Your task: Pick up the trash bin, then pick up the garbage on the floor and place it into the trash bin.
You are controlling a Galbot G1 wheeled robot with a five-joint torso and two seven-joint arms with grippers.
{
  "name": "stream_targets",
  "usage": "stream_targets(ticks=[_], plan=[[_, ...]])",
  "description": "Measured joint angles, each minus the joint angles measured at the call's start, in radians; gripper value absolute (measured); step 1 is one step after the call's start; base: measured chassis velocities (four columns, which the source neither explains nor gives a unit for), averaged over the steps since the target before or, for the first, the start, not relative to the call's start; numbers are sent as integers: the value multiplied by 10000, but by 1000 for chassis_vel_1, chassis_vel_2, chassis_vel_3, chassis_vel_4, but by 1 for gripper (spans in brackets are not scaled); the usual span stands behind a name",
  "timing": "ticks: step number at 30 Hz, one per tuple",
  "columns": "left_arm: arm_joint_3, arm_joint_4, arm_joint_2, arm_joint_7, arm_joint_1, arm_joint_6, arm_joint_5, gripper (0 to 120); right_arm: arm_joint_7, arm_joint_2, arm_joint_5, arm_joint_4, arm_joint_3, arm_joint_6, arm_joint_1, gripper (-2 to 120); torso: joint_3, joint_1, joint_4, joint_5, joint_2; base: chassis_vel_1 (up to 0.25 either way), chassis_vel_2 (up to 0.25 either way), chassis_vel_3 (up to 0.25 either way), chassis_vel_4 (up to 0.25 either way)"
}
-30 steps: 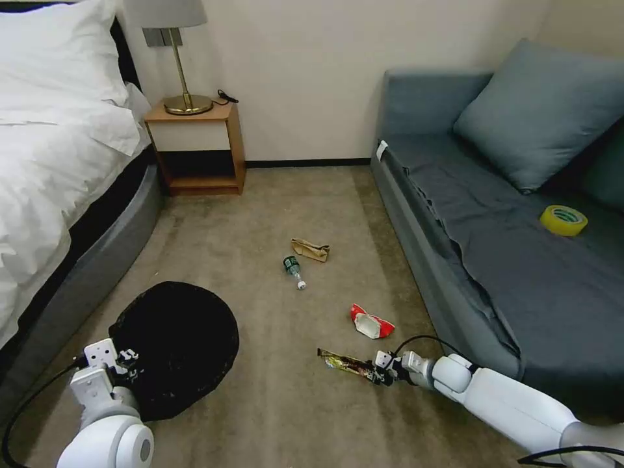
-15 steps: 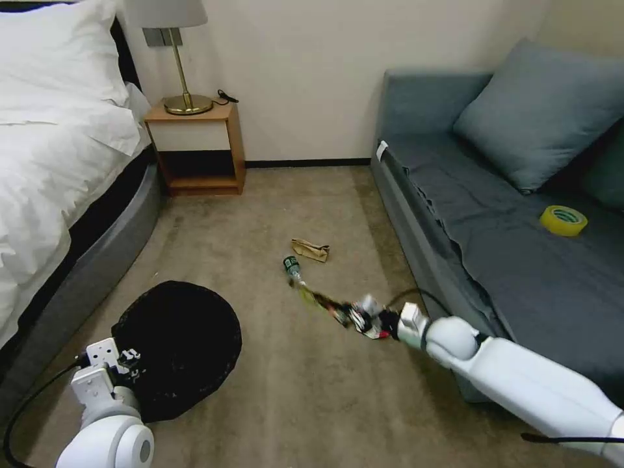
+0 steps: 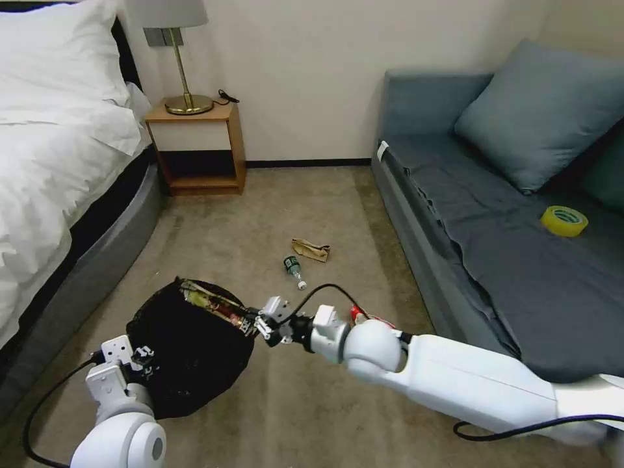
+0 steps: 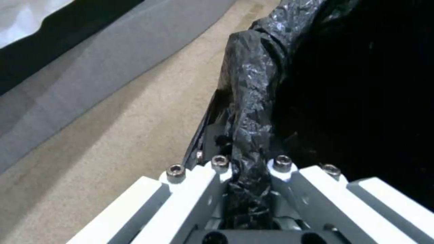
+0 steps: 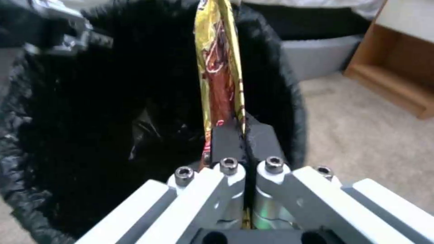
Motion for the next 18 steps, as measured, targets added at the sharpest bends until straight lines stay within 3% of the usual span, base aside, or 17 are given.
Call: stream_targets(ticks=[8, 18], plan=[[149, 2, -130, -1, -126, 11, 97, 2, 718, 435, 16, -99, -631, -333, 8, 0, 0, 0, -1, 0, 0, 0, 0, 0, 0], [333, 98, -210, 3, -183, 12, 186, 2, 1728, 1023, 144, -60, -661, -557, 43, 35, 0, 0, 1, 1, 0, 0, 0, 0, 0]])
